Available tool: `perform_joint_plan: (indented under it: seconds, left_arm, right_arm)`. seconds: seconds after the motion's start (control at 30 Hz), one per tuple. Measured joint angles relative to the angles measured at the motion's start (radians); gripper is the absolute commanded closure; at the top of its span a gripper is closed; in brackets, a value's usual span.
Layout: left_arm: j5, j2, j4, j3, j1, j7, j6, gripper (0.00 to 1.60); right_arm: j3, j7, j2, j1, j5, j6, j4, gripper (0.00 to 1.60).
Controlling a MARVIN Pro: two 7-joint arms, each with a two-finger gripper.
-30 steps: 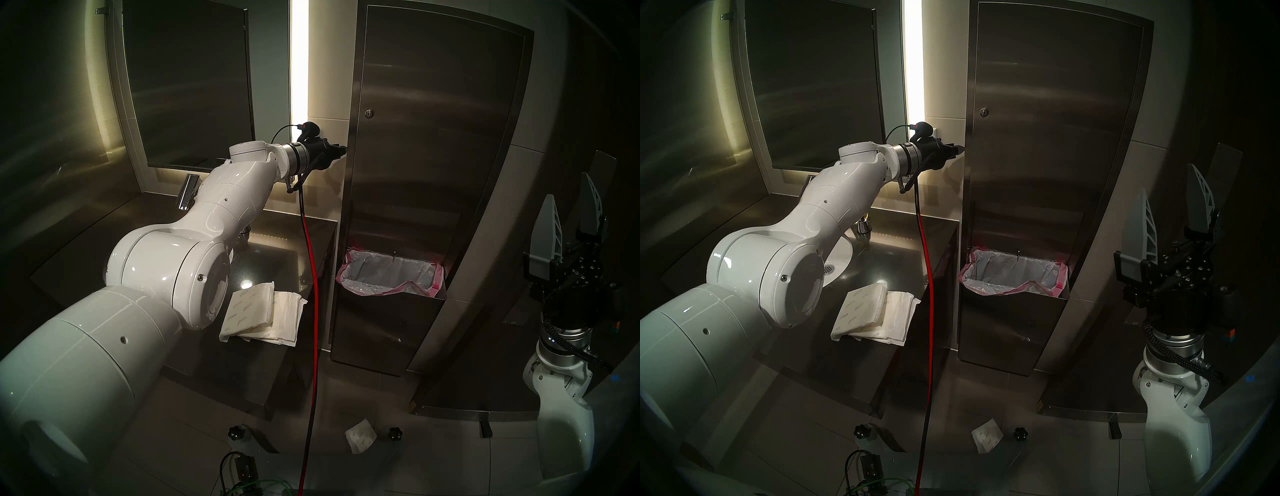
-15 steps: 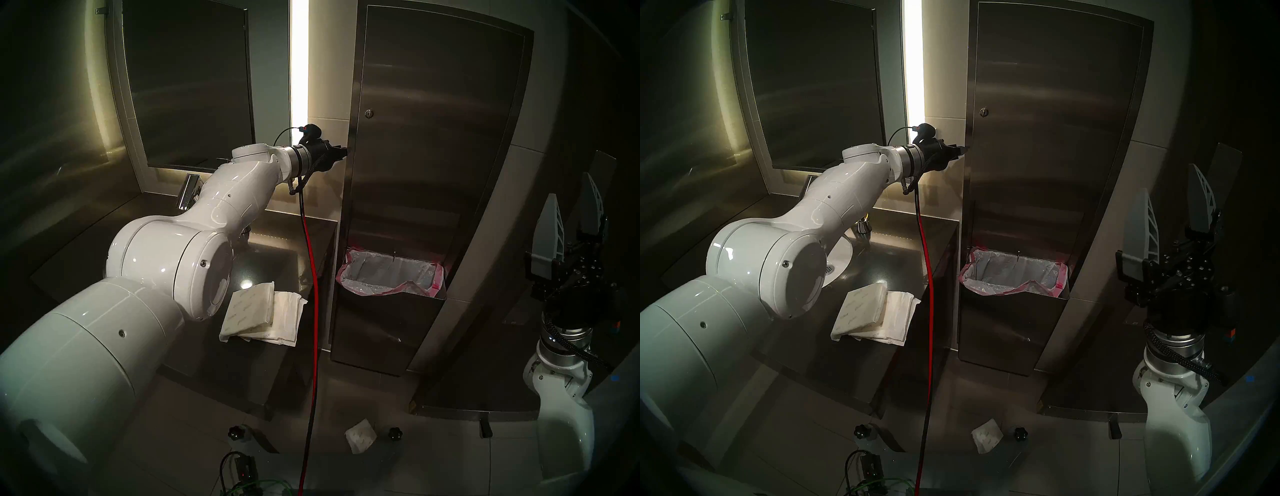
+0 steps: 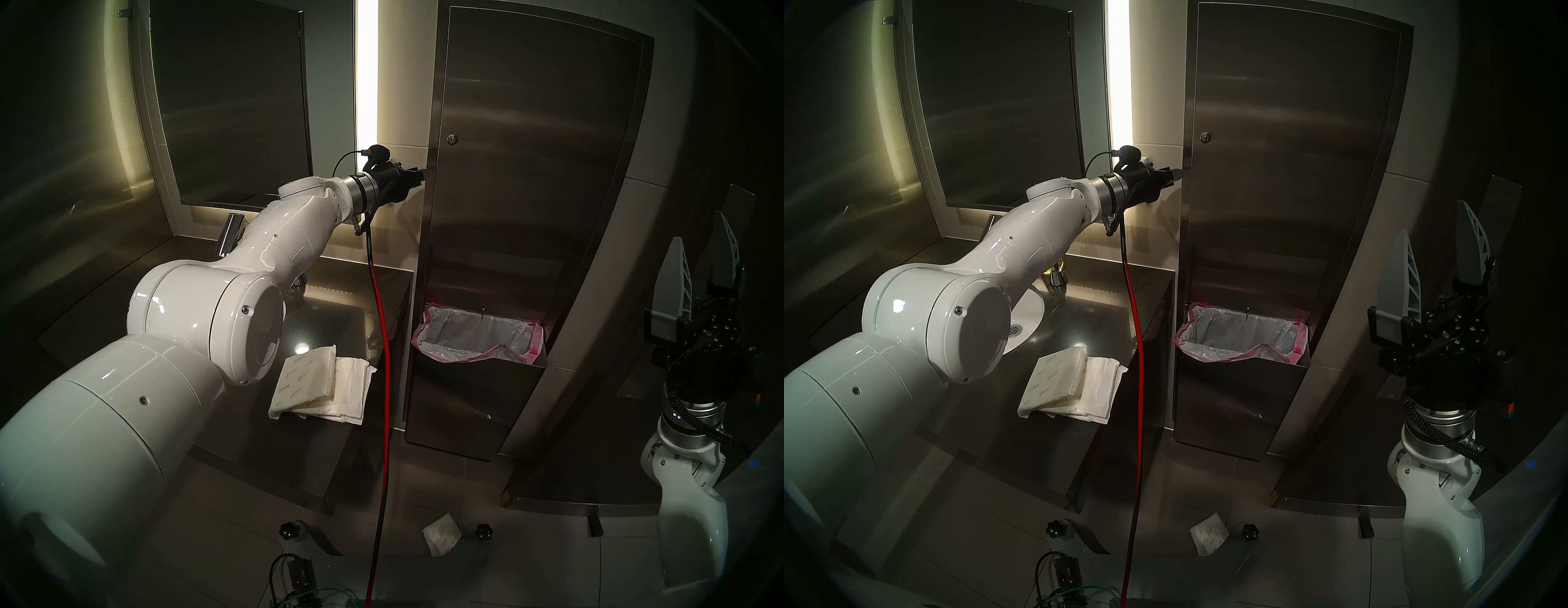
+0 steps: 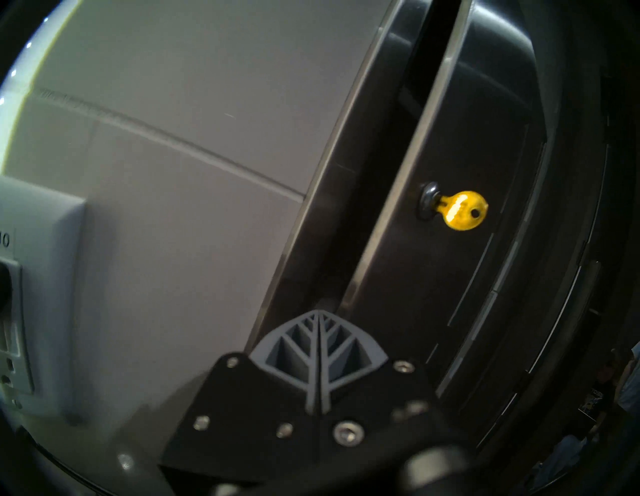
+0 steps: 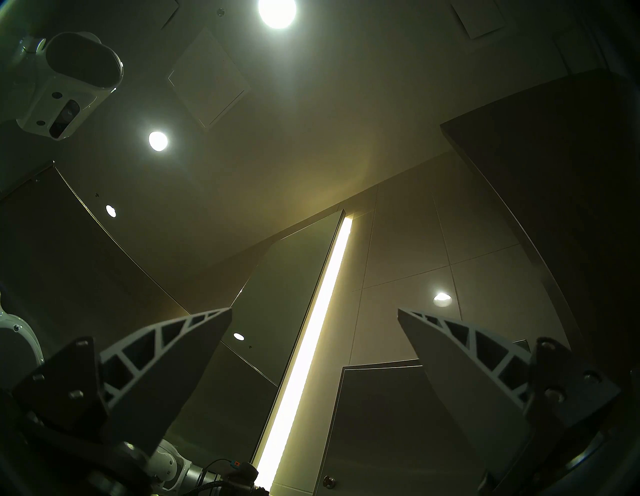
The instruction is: Twist key and open towel dispenser
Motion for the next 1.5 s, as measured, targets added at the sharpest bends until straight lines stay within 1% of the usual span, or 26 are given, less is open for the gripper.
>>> perform_joint_plan:
  seconds: [0.17,0.4,0.67,0.77,0.9,0.97,1.13,1.27,1.5]
  left_arm:
    - [0.006,0.0,0.008,0.018,-0.011,-0.04,-0.003,1.6]
    - [0.022,0.0,0.022,0.04,-0.021,-0.068,-0.004,1.6]
    - [0.024,0.0,0.049,0.038,-0.027,-0.088,-0.01,1.6]
    - [0.018,-0.003,0.047,0.025,-0.028,-0.072,-0.012,1.6]
    - [0.005,-0.013,0.024,0.0,-0.026,-0.002,-0.023,1.6]
    - [-0.001,-0.016,0.01,-0.009,-0.023,0.013,-0.027,1.6]
    - [-0.005,-0.026,-0.018,-0.013,-0.01,0.027,-0.029,1.6]
    - [-0.005,-0.044,-0.041,-0.011,0.008,0.023,-0.029,1.6]
    - [0.012,-0.067,-0.087,0.019,0.023,0.027,-0.036,1.6]
  right_arm:
    - [0.0,0.0,-0.001,0.0,0.0,0.0,0.0,0.0]
    - [0.0,0.0,-0.001,0.0,0.001,0.0,0.0,0.0]
    - [0.0,0.0,-0.002,0.0,0.002,0.0,0.0,0.0]
    - [0.0,0.0,-0.002,0.0,0.001,0.0,0.0,0.0]
    - [-0.001,0.0,0.0,-0.001,-0.007,0.0,0.0,0.0]
    - [-0.002,0.0,0.002,-0.001,-0.013,0.0,-0.001,0.0]
    - [-0.003,-0.003,0.004,-0.002,-0.024,0.0,-0.002,0.0]
    - [-0.003,-0.004,0.005,-0.002,-0.034,0.0,-0.002,0.0]
    - [-0.003,-0.005,0.007,-0.002,-0.047,0.0,-0.002,0.0]
